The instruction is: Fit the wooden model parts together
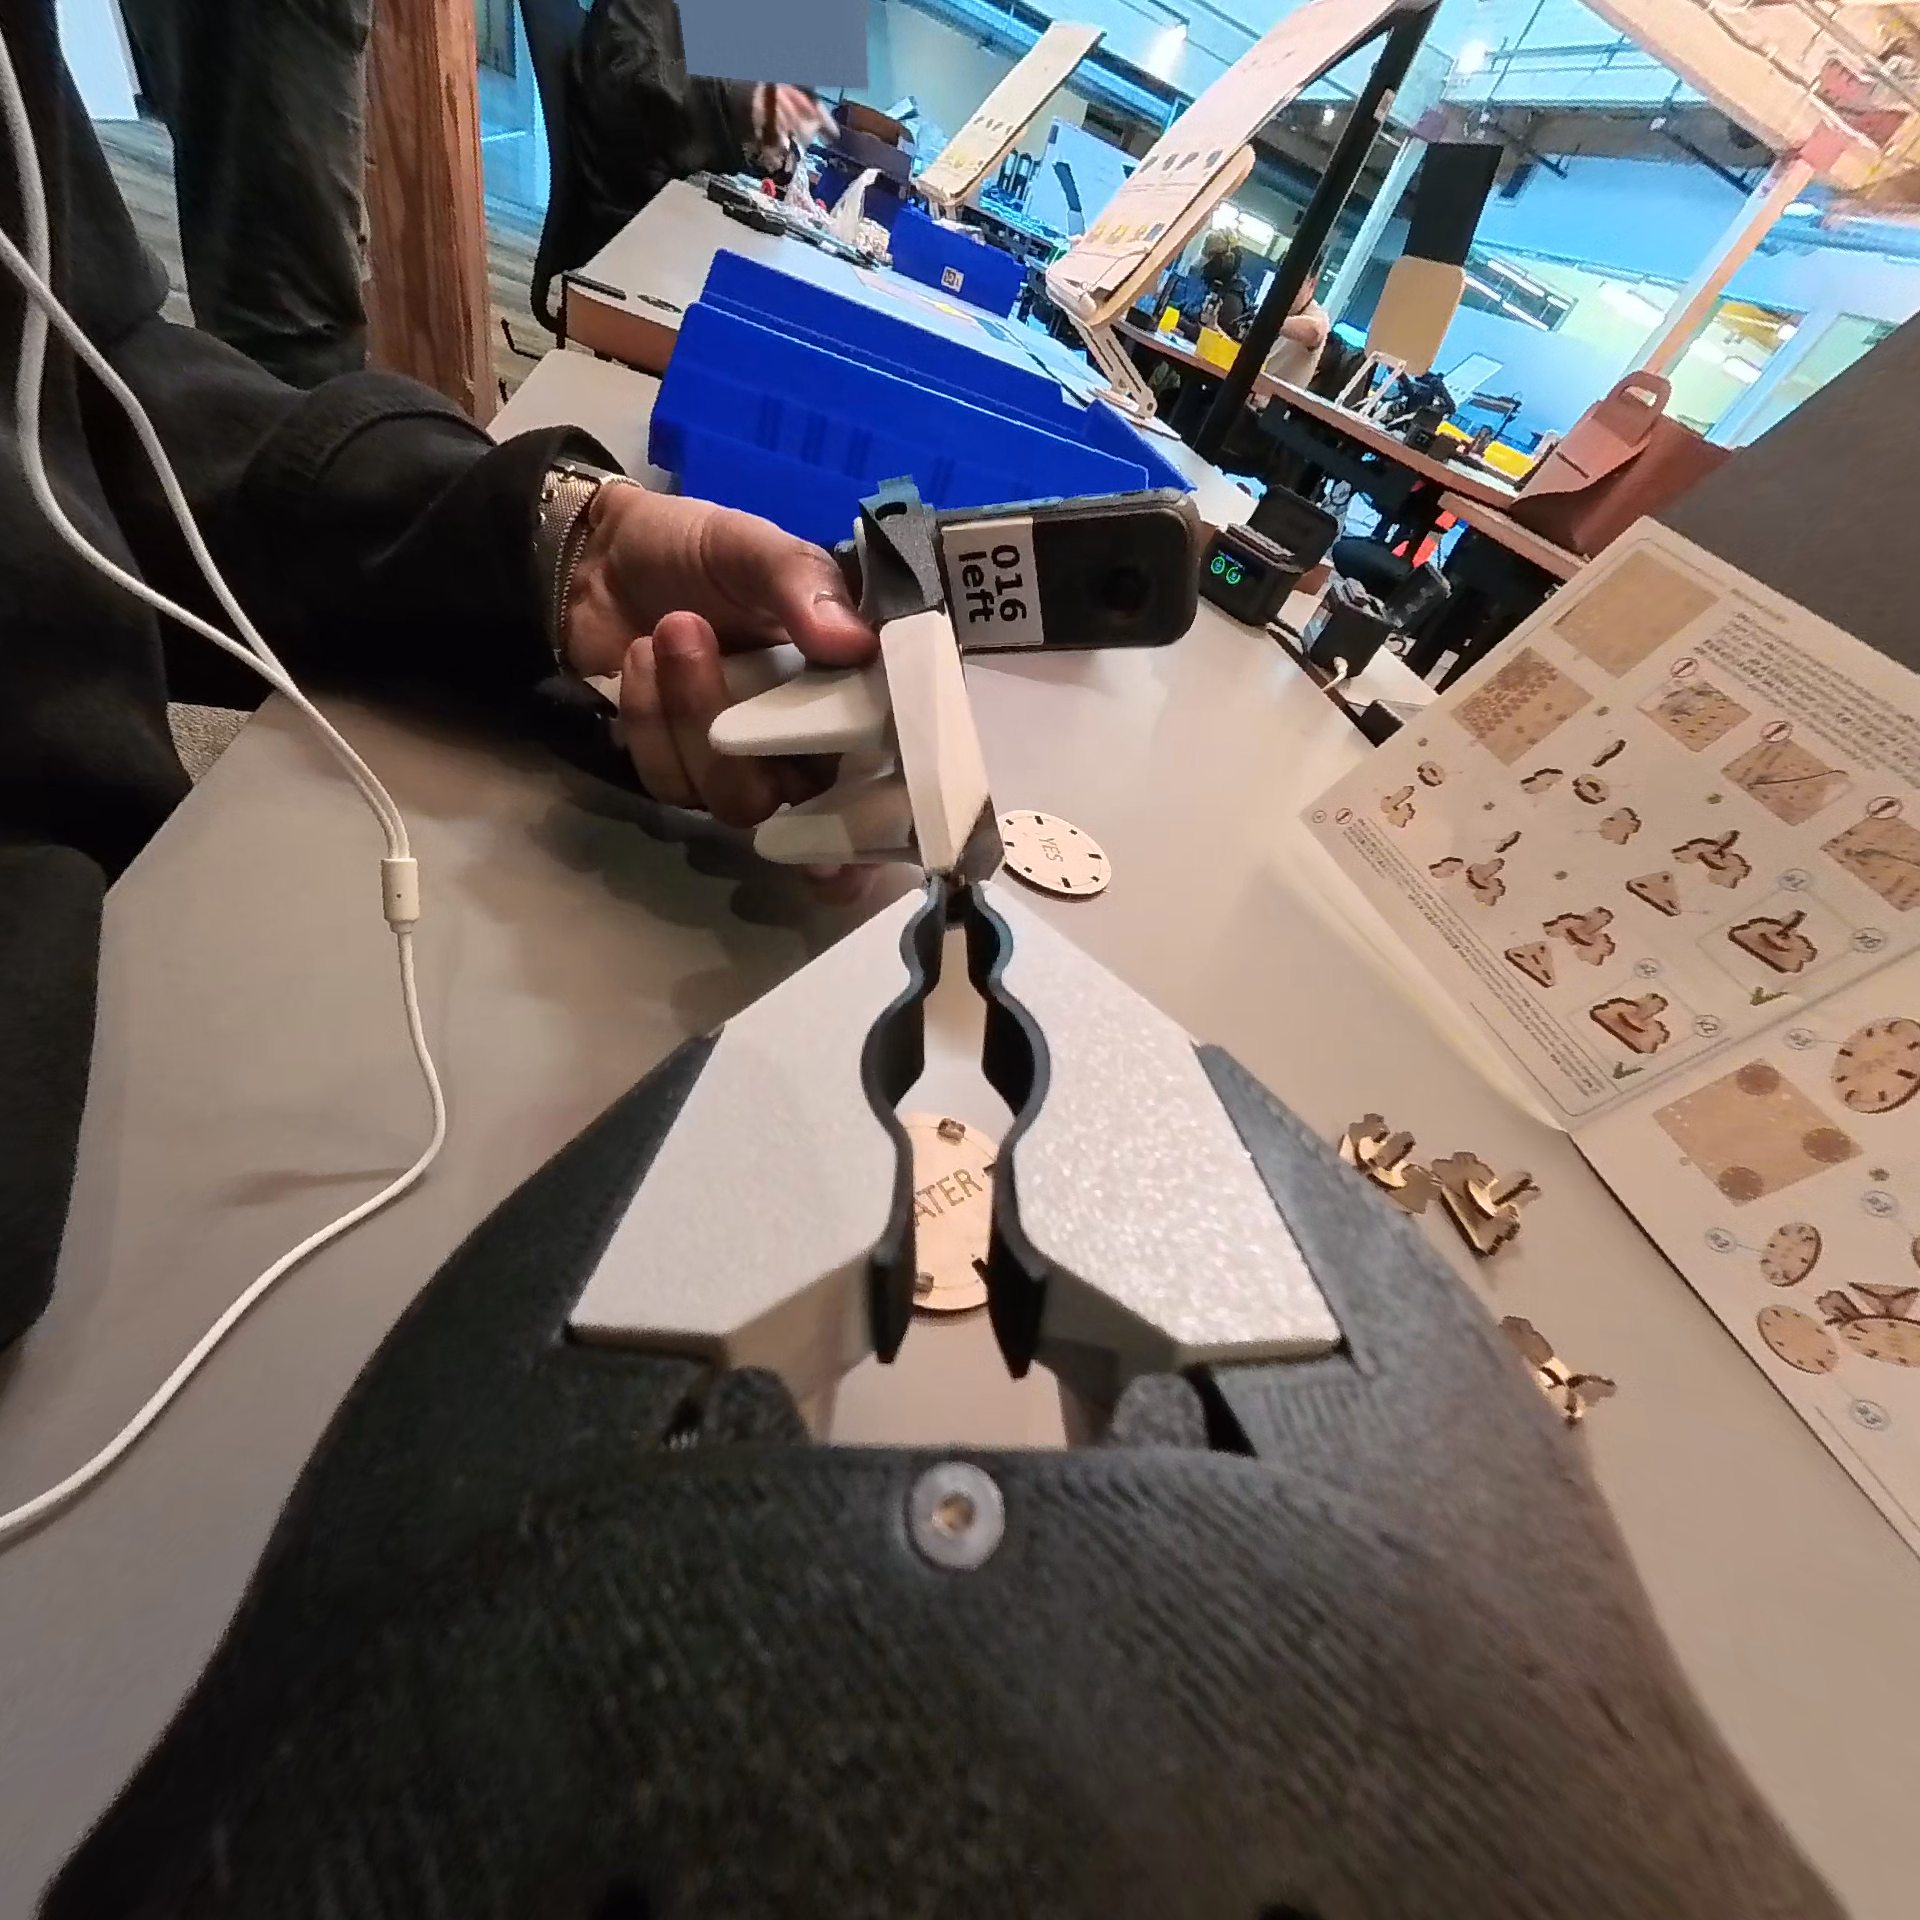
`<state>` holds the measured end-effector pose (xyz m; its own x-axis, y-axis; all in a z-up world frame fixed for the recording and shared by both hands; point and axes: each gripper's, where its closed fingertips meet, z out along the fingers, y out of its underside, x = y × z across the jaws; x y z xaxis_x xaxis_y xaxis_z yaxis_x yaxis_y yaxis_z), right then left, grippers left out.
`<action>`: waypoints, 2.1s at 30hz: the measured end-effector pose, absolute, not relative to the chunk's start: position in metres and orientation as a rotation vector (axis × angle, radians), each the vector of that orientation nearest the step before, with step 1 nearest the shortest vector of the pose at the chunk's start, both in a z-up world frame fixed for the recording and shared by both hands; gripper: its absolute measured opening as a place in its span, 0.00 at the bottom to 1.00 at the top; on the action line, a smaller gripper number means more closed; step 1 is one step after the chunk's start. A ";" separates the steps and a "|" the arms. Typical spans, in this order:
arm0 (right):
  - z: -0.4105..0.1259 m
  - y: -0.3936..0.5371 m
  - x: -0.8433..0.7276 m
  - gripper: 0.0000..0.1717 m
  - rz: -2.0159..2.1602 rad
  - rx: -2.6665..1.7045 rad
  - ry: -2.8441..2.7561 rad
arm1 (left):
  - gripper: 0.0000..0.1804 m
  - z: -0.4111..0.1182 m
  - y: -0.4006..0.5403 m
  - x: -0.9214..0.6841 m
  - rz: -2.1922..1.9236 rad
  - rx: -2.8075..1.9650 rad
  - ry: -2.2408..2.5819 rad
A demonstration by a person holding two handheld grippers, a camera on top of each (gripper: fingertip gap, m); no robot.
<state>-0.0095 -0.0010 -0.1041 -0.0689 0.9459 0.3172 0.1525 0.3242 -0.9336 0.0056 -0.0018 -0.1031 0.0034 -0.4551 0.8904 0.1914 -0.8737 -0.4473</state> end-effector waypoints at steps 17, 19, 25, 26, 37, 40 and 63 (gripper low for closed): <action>-0.099 -0.004 -0.007 0.00 0.941 -1.026 -1.488 | 0.00 -0.096 -0.003 0.003 -1.985 -1.790 0.249; -0.099 -0.004 -0.007 0.00 0.933 -1.021 -1.491 | 0.00 -0.096 -0.001 0.002 -1.985 -1.786 0.234; -0.097 -0.005 -0.006 0.00 0.928 -1.004 -1.486 | 0.03 -0.097 -0.003 0.003 -2.000 -1.792 0.241; -0.097 -0.005 -0.006 0.00 0.927 -1.003 -1.486 | 0.04 -0.096 -0.005 0.004 -2.010 -1.790 0.247; -0.098 -0.008 -0.006 0.00 0.917 -0.980 -1.501 | 0.01 -0.096 -0.007 0.006 -2.024 -1.794 0.259; -0.098 -0.008 -0.006 0.00 0.916 -0.978 -1.500 | 0.01 -0.096 -0.007 0.006 -2.024 -1.794 0.262; -0.100 -0.006 -0.006 0.01 0.911 -0.999 -1.501 | 0.00 -0.098 -0.005 0.004 -1.997 -1.804 0.257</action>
<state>-0.0058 -0.0058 -0.0996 -0.0839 0.9331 0.3496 0.1208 0.3578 -0.9260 0.0042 -0.0048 -0.0981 -0.0570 -0.4341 0.8990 0.1922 -0.8884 -0.4168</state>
